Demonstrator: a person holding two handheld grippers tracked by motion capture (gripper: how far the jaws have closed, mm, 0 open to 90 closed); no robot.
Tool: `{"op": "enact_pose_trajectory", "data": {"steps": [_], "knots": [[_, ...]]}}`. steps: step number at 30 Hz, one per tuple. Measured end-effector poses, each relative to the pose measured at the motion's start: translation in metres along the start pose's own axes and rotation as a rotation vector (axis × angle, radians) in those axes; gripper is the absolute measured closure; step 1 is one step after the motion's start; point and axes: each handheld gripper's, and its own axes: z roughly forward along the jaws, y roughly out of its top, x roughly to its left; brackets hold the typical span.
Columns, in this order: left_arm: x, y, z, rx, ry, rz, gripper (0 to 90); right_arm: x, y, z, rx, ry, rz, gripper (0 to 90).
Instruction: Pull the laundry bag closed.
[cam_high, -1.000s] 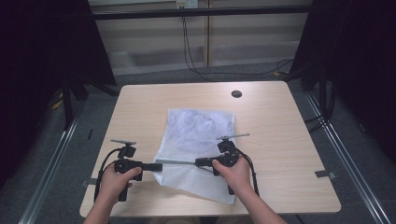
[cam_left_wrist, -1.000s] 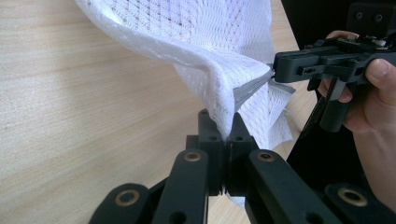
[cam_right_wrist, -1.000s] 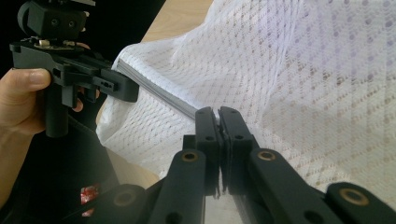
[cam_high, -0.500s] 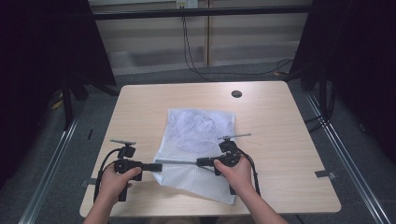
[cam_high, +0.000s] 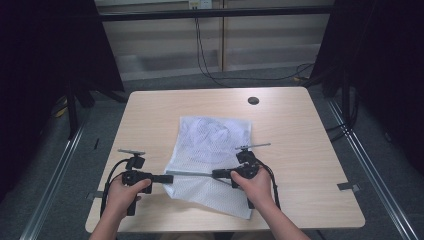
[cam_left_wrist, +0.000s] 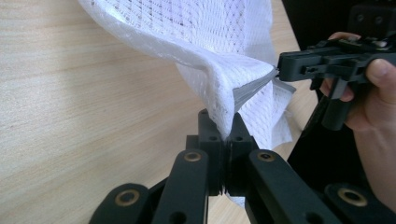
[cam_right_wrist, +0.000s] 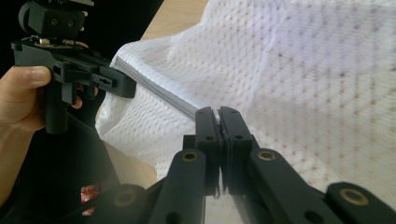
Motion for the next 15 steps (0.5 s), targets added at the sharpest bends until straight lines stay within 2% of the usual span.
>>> {"op": "enact_pose_trajectory", "data": {"steps": [10, 13, 14, 15], "knots": [[0.0011, -0.0002, -0.0013, -0.002, 0.010, 0.000, 88.6, -0.0046, 0.0005, -0.0053, -0.005, -0.007, 0.002, 87.4], [0.0005, -0.0003, -0.0010, 0.001, 0.000, 0.000, 88.6, -0.0059, 0.0004, -0.0071, -0.006, -0.010, 0.003, 87.4], [0.0009, -0.0002, -0.0008, 0.004, 0.004, 0.011, 88.6, -0.0058, 0.0005, -0.0078, -0.006, -0.011, 0.003, 87.4], [0.0005, -0.0002, -0.0004, 0.003, 0.002, 0.003, 88.6, -0.0058, 0.0006, -0.0082, -0.008, -0.011, 0.002, 87.4]]}}
